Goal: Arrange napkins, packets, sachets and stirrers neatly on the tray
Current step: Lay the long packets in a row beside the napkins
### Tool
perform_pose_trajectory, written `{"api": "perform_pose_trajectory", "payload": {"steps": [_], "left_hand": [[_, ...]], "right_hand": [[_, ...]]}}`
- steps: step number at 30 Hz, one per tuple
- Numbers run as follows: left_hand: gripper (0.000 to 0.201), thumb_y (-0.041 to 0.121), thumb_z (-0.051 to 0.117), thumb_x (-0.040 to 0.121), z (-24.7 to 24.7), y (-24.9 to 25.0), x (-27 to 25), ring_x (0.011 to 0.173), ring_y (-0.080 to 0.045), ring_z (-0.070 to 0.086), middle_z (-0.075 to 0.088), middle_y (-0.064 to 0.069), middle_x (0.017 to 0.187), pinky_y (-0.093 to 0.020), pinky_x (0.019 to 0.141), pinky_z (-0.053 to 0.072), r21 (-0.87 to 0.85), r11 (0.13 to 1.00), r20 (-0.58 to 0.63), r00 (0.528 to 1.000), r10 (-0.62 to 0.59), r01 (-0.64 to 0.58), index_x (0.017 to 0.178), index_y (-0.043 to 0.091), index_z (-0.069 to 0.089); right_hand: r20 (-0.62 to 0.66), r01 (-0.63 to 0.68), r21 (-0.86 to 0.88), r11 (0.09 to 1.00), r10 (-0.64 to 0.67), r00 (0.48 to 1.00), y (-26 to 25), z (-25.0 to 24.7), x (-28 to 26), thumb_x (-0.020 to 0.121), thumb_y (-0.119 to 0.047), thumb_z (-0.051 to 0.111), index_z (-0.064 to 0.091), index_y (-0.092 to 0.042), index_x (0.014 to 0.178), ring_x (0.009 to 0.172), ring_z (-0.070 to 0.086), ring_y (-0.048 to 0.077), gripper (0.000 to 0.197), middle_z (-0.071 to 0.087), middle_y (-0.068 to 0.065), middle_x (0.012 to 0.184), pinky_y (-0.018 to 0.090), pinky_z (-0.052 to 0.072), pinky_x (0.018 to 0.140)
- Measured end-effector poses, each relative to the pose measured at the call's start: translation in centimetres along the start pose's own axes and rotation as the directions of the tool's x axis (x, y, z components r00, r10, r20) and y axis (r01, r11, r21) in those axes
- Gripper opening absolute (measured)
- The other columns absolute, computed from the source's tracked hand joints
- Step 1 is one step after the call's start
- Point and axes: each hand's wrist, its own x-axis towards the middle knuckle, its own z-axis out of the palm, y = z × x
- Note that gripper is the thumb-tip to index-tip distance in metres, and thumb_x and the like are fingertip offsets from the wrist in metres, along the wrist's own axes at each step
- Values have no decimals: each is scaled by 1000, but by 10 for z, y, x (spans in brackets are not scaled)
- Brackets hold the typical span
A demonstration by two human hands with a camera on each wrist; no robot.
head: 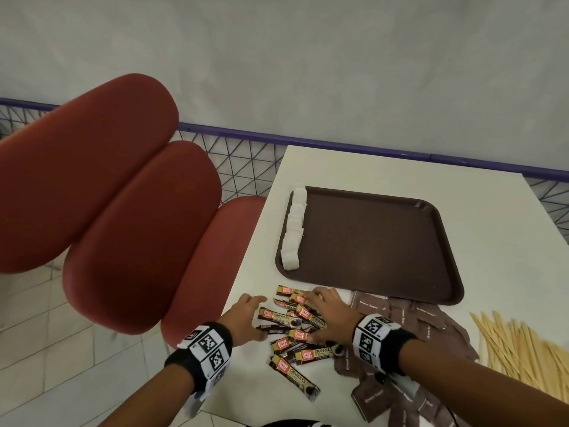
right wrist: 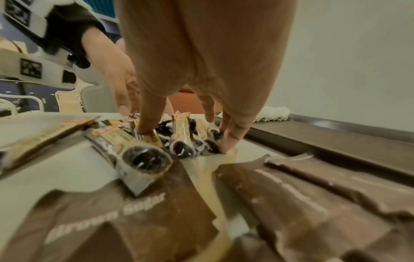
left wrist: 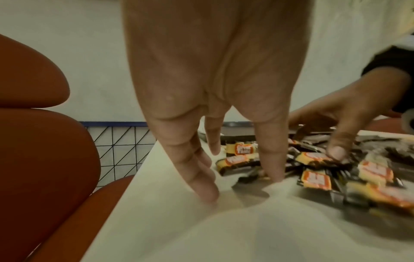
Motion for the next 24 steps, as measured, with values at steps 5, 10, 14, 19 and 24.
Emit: {"api": "perform_pose_trajectory", "payload": {"steps": [5,10,14,19,24], "left_hand": [[73,12,70,80,11,6,7,113,-21,53,38,-6,132,-26,94,45,-33,999,-72,997,12,-15,142,18,31],[65,13,70,81,15,9,8,106,-19,53,42,-5,125,-21,87,44,-114,993,-135,991,23,-39,135,17,35],[53,6,70,78,18,9,10,91,-10,48,40,1,112,-9,69,40,-192,978,-204,978,41,-81,118,18,38],[44,6,70,78,18,5,14,92,-12,47,38,1,112,-16,74,42,-191,980,-293,956,-9,-49,103,19,36],[58,6,69,79,16,8,21,111,-19,50,41,-3,126,-24,91,44,-204,979,-265,963,-48,-8,128,14,39]], "right_hand": [[-36,27,76,997,-25,999,-9,-2,13,83,-28,66,27,-17,143,130,28,21,73,34,6,139,31,26,111],[-81,50,21,999,-49,996,-2,-5,13,87,-27,61,30,-18,143,127,29,20,65,35,5,137,27,28,107],[-125,67,-39,997,-71,990,-4,-7,14,87,-39,58,31,-20,143,130,27,20,65,32,2,140,29,28,109],[-51,49,-107,993,-55,997,-10,-3,17,78,-51,64,15,-17,147,136,20,23,91,22,1,149,34,20,113],[-43,18,-98,995,-22,999,-14,5,24,80,-40,66,15,-14,147,133,24,24,88,24,4,148,35,24,112]]}}
